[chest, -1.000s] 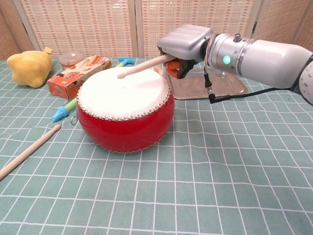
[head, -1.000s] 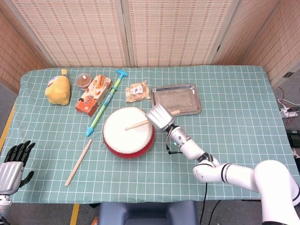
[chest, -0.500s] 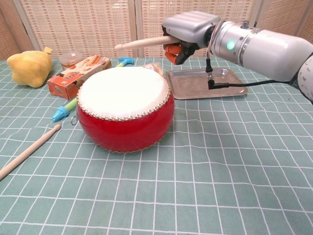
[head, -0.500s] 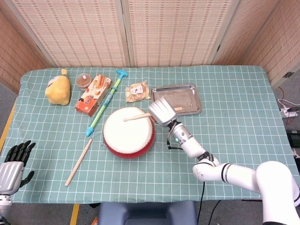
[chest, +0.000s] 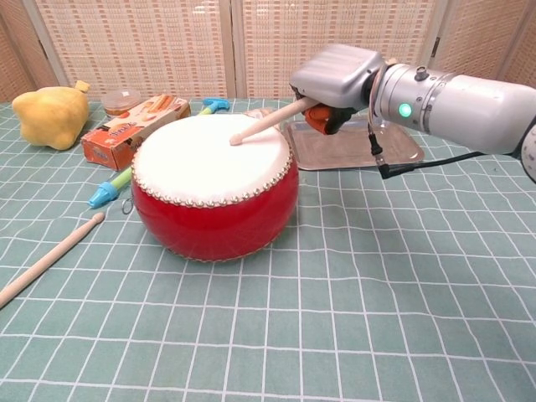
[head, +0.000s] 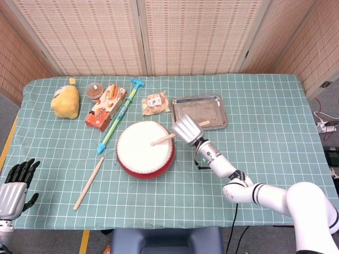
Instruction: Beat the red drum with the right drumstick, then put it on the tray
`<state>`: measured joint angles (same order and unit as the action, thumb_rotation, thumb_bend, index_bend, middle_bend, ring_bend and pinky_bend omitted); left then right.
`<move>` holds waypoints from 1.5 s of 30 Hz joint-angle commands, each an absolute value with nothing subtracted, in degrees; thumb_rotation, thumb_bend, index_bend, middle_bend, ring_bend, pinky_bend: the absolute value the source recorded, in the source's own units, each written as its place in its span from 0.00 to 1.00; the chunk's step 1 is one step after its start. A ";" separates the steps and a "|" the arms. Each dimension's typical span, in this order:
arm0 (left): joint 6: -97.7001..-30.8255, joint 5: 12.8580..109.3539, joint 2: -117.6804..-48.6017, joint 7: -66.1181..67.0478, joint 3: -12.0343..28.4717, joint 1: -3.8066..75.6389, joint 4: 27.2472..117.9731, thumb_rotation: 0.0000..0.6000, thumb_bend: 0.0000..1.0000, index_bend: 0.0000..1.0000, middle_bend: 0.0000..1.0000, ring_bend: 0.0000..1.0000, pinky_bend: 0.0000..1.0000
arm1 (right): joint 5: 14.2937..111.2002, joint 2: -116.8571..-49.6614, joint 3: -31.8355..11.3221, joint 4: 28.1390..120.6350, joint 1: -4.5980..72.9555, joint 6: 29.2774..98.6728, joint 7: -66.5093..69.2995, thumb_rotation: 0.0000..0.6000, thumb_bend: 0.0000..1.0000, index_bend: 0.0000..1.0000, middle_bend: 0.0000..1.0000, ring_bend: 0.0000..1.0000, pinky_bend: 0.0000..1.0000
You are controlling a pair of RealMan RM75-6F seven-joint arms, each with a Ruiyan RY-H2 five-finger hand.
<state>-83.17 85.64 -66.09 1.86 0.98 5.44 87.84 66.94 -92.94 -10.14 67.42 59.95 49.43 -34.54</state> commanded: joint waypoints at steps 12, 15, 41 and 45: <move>-83.42 85.93 -66.12 1.95 0.96 5.37 87.95 1.00 0.26 0.00 0.00 0.00 0.00 | 69.40 -93.35 -10.70 66.44 58.59 49.20 -25.47 1.00 0.61 1.00 0.97 1.00 1.00; -83.41 85.65 -66.21 1.87 1.04 5.30 87.96 1.00 0.26 0.00 0.00 0.00 0.00 | 68.69 -94.06 -9.37 65.19 59.12 48.32 -31.47 1.00 0.61 1.00 0.97 1.00 1.00; -82.58 85.02 -66.42 1.85 1.18 5.56 87.65 1.00 0.26 0.00 0.00 0.00 0.00 | 67.30 -95.22 -9.98 64.07 58.72 47.37 -31.69 1.00 0.61 1.00 0.97 1.00 1.00; -82.51 84.98 -66.54 1.70 1.09 5.50 87.42 1.00 0.25 0.00 0.00 0.00 0.00 | 67.95 -95.63 -12.29 64.83 58.38 50.80 -28.88 1.00 0.61 1.00 0.97 1.00 1.00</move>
<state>-82.52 84.98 -66.53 1.70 1.10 5.51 87.43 67.60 -95.18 -10.99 64.25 58.48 48.66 -31.48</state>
